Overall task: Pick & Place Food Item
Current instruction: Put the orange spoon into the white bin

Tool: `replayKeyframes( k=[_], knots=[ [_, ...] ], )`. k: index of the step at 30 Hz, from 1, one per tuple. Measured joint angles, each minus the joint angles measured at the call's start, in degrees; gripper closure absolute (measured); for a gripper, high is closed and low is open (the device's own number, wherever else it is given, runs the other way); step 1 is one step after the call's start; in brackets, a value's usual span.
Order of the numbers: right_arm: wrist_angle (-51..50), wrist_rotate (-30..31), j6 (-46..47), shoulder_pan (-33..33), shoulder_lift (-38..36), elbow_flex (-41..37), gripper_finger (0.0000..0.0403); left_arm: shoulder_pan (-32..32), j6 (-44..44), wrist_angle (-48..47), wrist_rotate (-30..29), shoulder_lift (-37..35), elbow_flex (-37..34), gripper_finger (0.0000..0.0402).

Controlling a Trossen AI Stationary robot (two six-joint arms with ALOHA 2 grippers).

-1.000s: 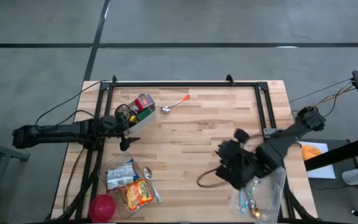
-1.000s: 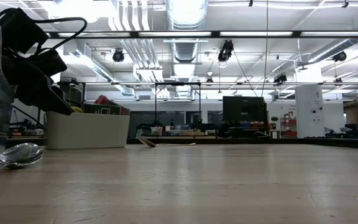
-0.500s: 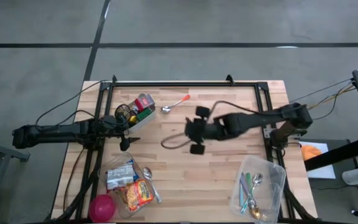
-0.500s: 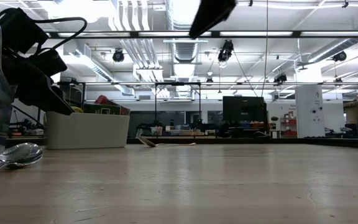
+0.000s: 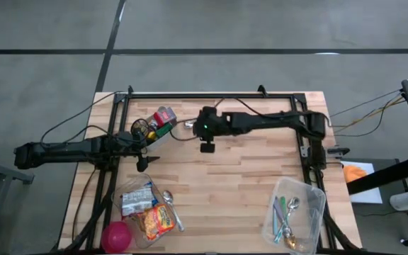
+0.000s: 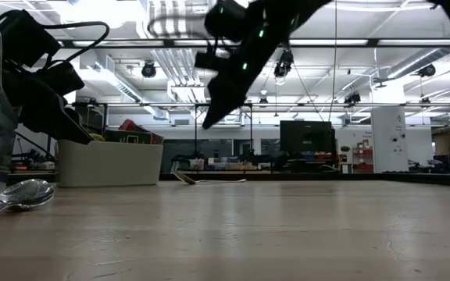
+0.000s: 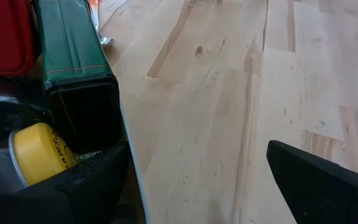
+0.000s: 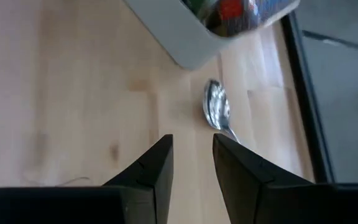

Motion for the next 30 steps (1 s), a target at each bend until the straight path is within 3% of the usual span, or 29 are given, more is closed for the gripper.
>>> replayKeyframes(
  k=[7,12,18,25,30],
  knots=[
    [4.33,-11.53,-1.66,-6.5,7.34,2.19,0.0294,0.0,0.0,0.0,0.0,0.0,0.0,0.0018],
    [4.85,-12.76,0.36,-9.73,10.56,5.38,0.0294,0.0,0.0,0.0,0.0,0.0,0.0,0.0018],
    [4.82,-12.78,9.33,-12.02,13.04,9.48,0.0294,0.0,0.0,0.0,0.0,0.0,0.0,0.0018],
    [4.38,-12.18,34.11,-14.53,14.89,12.7,0.0294,0.0,0.01,0.0,0.0,0.0,0.0,0.0018],
    [3.0,-10.23,39.76,-14.09,15.86,13.63,0.0294,0.0,0.0,0.0,0.02,0.0,0.0,0.0018]
  ],
)
